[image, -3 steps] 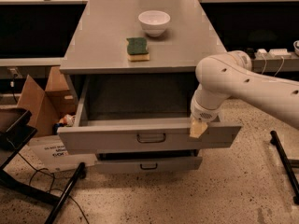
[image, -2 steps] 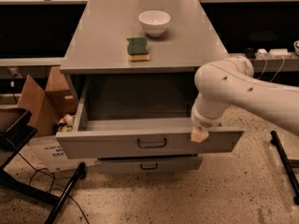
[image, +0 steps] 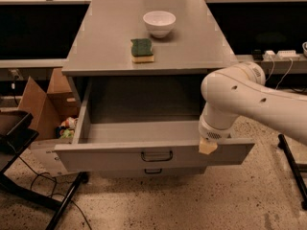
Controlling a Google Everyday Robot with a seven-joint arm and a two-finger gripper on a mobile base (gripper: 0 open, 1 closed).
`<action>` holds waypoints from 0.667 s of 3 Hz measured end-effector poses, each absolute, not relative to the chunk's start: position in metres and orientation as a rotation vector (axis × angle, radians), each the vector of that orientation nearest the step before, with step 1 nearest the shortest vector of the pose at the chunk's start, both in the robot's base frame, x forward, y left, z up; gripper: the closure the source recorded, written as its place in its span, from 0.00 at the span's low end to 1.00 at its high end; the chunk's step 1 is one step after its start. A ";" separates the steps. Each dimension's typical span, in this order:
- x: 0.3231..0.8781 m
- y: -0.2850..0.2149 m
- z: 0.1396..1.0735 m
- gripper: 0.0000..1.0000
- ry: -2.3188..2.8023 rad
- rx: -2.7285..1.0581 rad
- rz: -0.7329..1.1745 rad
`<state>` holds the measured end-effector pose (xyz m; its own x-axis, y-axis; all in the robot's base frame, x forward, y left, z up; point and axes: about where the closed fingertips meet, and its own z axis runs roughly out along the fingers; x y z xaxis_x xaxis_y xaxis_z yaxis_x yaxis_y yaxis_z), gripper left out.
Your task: Open top drawer
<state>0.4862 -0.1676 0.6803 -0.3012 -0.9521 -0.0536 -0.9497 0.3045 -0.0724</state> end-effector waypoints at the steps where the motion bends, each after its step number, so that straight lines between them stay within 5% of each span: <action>1: 0.486 -0.168 0.680 0.73 2.467 -1.803 -0.041; 2: 0.486 -0.168 0.680 0.50 2.467 -1.803 -0.041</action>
Offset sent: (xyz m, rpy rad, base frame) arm -0.0006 0.0000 -0.0002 0.0000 0.0000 0.0000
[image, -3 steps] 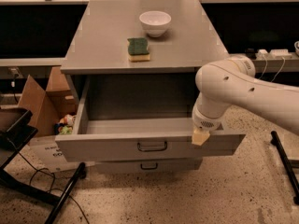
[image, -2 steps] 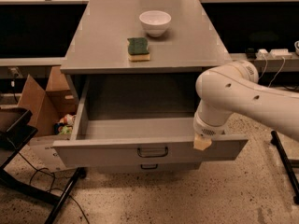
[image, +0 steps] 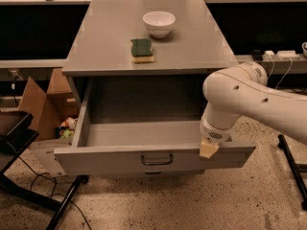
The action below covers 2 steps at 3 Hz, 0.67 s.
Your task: Open top drawer
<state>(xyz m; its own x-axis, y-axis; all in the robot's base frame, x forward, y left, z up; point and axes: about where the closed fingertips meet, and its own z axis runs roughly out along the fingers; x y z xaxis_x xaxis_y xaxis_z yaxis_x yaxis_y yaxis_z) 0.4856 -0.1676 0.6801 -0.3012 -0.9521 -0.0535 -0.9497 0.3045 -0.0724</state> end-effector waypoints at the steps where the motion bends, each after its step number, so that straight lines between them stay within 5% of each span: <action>1: 0.486 -0.168 0.680 0.27 2.467 -1.803 -0.041; 2: 0.486 -0.168 0.680 0.04 2.467 -1.803 -0.041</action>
Offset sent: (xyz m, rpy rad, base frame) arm 0.0000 0.0000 0.0000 0.0000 0.0000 0.0000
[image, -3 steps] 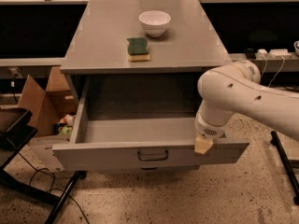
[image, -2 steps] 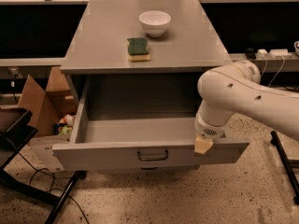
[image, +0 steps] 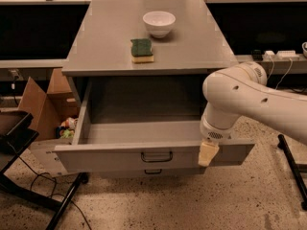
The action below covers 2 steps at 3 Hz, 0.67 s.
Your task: Open top drawer
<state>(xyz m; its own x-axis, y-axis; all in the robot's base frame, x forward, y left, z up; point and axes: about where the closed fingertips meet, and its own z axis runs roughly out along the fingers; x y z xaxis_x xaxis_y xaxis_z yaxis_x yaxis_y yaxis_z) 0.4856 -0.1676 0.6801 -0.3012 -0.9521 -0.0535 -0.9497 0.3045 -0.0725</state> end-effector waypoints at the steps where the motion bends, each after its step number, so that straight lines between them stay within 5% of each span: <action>1: 0.482 -0.170 0.679 0.00 2.470 -1.794 -0.034; 2: 0.469 -0.174 0.676 0.03 2.482 -1.747 -0.007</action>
Offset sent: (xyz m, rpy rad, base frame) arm -0.0184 -0.0136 -0.0101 0.0365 0.0057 -0.0392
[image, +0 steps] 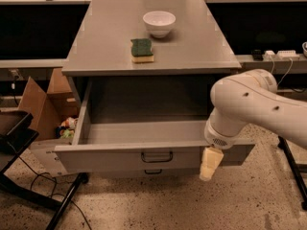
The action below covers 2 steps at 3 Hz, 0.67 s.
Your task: Open top drawer
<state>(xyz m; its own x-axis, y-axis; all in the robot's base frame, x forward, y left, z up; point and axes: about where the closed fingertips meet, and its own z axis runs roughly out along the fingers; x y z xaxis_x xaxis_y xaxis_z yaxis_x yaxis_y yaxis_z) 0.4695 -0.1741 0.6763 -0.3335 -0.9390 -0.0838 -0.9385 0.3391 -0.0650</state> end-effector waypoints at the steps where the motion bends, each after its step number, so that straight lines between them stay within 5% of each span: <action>1: 0.398 -0.205 0.667 0.25 2.587 -1.608 0.051; 2: 0.397 -0.206 0.673 0.49 2.590 -1.605 0.053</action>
Offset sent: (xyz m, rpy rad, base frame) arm -0.3388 -0.1118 -0.0539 0.0411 0.2668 -0.4941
